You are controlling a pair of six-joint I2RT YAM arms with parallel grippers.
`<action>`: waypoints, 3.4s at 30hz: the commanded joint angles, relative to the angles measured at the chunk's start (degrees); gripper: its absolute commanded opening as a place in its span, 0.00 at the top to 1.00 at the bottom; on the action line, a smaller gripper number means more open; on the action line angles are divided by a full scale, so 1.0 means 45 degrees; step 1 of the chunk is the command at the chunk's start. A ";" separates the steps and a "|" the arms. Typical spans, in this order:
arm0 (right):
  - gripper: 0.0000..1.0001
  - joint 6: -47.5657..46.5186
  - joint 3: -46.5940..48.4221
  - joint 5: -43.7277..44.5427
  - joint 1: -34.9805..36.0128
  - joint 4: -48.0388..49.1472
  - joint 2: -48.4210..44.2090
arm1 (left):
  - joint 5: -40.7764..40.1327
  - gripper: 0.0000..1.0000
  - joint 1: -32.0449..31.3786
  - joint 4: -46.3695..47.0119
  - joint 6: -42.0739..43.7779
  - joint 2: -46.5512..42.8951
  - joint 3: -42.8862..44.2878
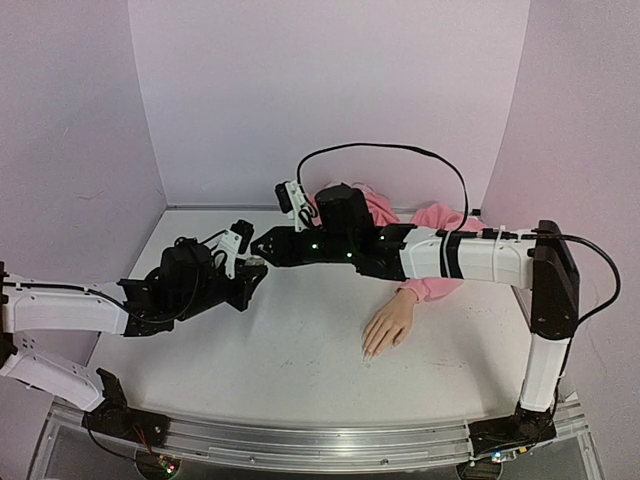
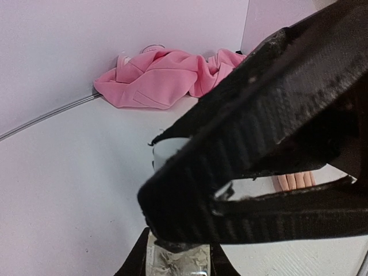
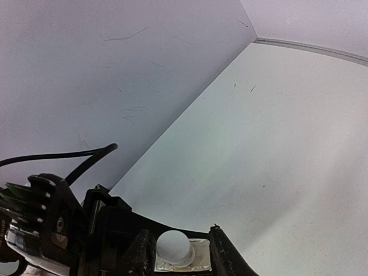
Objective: Paint the nails
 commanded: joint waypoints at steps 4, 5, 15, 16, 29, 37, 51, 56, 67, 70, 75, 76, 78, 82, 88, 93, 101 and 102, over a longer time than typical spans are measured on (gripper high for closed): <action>0.81 -0.0395 0.0539 -0.0229 0.0065 0.0488 0.0022 | 0.0579 1.00 -0.0090 0.0464 -0.0612 -0.0120 0.0835; 0.88 -0.0576 0.0466 -0.0477 0.0036 0.0566 -0.0037 | 0.0844 1.00 -0.0089 0.0464 -0.0659 -0.0136 0.0905; 1.00 -0.3744 -0.2878 -1.4413 -0.0829 0.4915 -0.1601 | 1.5377 1.00 0.2356 0.8757 -0.4636 -0.0307 -0.0519; 1.00 -0.3907 -0.2980 -1.4191 -0.0833 0.4570 -0.1729 | 1.5418 1.00 0.2358 0.8781 -0.4687 -0.0259 -0.0458; 0.13 -0.2022 -0.3064 -0.2262 -0.1365 0.1850 -0.2920 | 0.2482 1.00 0.0146 0.0628 0.1004 -0.0497 0.0632; 0.36 0.0287 -0.2051 -0.0998 -0.1022 0.1483 -0.1967 | 0.0585 1.00 -0.0133 0.0464 0.0650 -0.0187 0.0672; 0.52 0.1336 -0.0246 -0.0417 -0.0337 0.1119 -0.0396 | 0.0390 1.00 -0.0133 0.0464 0.0326 0.0266 0.0890; 0.66 0.1349 -0.0010 -0.0845 -0.0247 0.1165 -0.0062 | 0.0522 1.00 -0.0133 0.0450 0.0332 0.0267 0.0934; 1.00 -0.3288 -0.1714 -0.8115 -0.0432 0.3098 -0.1196 | 0.7126 1.00 0.0587 0.0721 0.0323 -0.0585 0.0786; 1.00 -0.5912 -0.2862 -1.3200 -0.0613 0.3242 -0.1592 | 1.2853 1.00 0.1349 0.2877 -0.0404 -0.1193 0.0057; 1.00 -0.5053 -0.2812 -1.2032 -0.0536 0.3218 -0.1450 | 1.2675 1.00 0.1373 0.3229 -0.0351 -0.1556 -0.0264; 0.97 -0.4942 -0.2822 -1.1298 -0.0498 0.3212 -0.1554 | 1.2353 1.00 0.1371 0.3176 -0.0377 -0.1431 -0.0248; 0.72 -0.4315 -0.2791 -0.9577 -0.0489 0.3183 -0.1724 | 1.1504 1.00 0.1371 0.3044 -0.0512 -0.1155 -0.0169; 0.17 -0.3636 -0.3020 -0.5746 -0.0529 0.2788 -0.2364 | 0.6564 1.00 0.0684 0.2000 0.0127 -0.1152 -0.0174; 0.02 -0.2189 -0.3112 -0.0621 -0.0573 0.1525 -0.3061 | 0.0109 1.00 -0.0324 0.0550 0.0795 -0.0759 0.0263; 0.04 -0.0367 -0.2883 0.0644 -0.0321 0.1648 -0.2990 | -0.1021 1.00 -0.0552 0.0562 0.0733 -0.0595 0.0331; 0.31 0.0283 -0.1471 0.0599 -0.0020 0.1183 -0.1891 | -0.1247 1.00 -0.0680 0.0562 0.0640 -0.0386 0.0436; 0.31 0.0278 -0.1297 0.0615 0.0040 0.1185 -0.1755 | -0.1268 1.00 -0.0695 0.0562 0.0618 -0.0352 0.0445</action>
